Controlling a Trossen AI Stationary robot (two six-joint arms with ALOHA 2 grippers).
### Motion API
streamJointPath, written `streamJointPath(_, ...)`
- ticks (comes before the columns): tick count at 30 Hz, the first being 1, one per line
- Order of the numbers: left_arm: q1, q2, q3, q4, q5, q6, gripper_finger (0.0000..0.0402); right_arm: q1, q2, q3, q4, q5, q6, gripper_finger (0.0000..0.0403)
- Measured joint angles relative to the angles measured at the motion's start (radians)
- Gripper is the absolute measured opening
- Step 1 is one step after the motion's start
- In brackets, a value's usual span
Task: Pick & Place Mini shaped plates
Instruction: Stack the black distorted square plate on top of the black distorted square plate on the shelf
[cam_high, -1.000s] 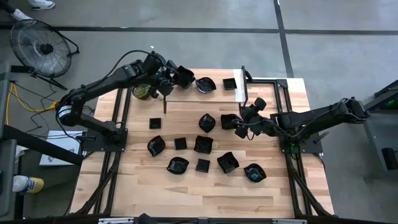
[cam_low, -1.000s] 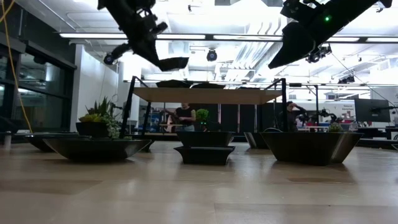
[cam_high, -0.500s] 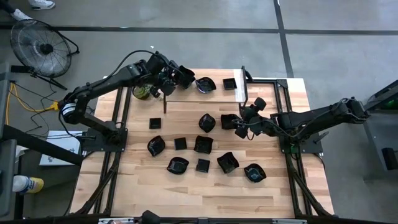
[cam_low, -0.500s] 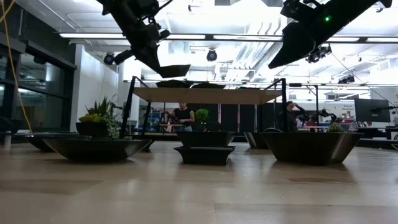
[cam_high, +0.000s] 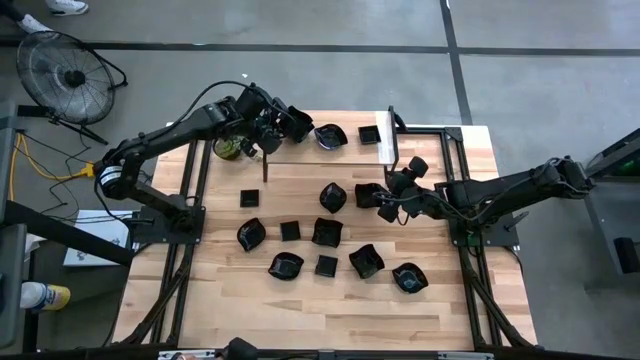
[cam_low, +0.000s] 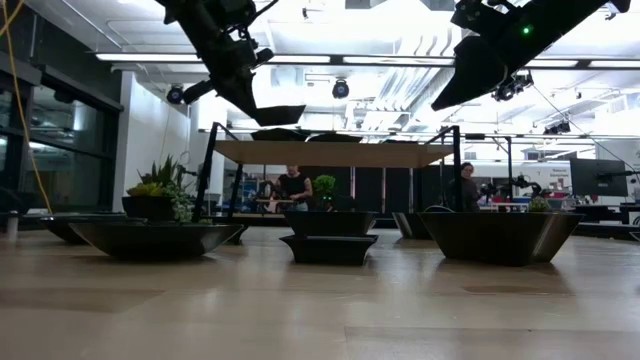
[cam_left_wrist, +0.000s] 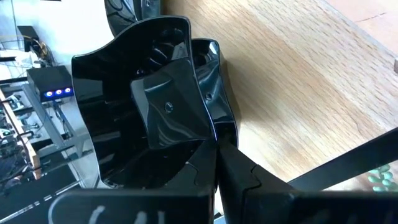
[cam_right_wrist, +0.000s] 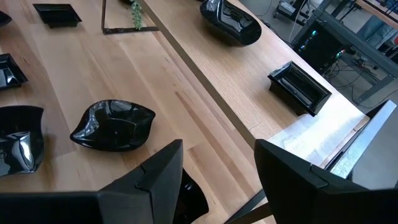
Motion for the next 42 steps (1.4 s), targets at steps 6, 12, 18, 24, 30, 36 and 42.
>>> streamJointPath(6,0.001,0.000,0.000,0.001,0.001,0.000,0.0000,0.000,0.000,0.000,0.000,0.000,0.009,0.0194)
streamJointPath(12,0.002,0.008,-0.001,0.007,0.000,0.003,0.0000,0.000,0.000,0.000,0.000,0.000,0.011,0.0194)
streamJointPath(18,0.021,0.019,0.035,0.004,0.004,-0.001,0.0000,0.000,0.000,0.000,0.000,0.000,0.011,0.0194)
streamJointPath(24,0.053,0.037,0.140,-0.093,0.068,-0.007,0.0000,0.000,0.000,0.000,0.000,0.002,0.011,0.0194)
streamJointPath(30,0.073,0.090,0.263,-0.257,0.174,-0.045,0.0000,0.000,0.000,0.000,0.000,0.002,0.011,0.0194)
streamJointPath(36,0.072,0.140,0.291,-0.298,0.143,-0.064,0.0000,0.000,0.000,0.000,0.000,0.001,0.011,0.0194)
streamJointPath(42,0.072,0.173,0.291,-0.301,0.138,-0.100,0.0000,0.000,0.000,0.000,0.000,0.001,0.011,0.0194)
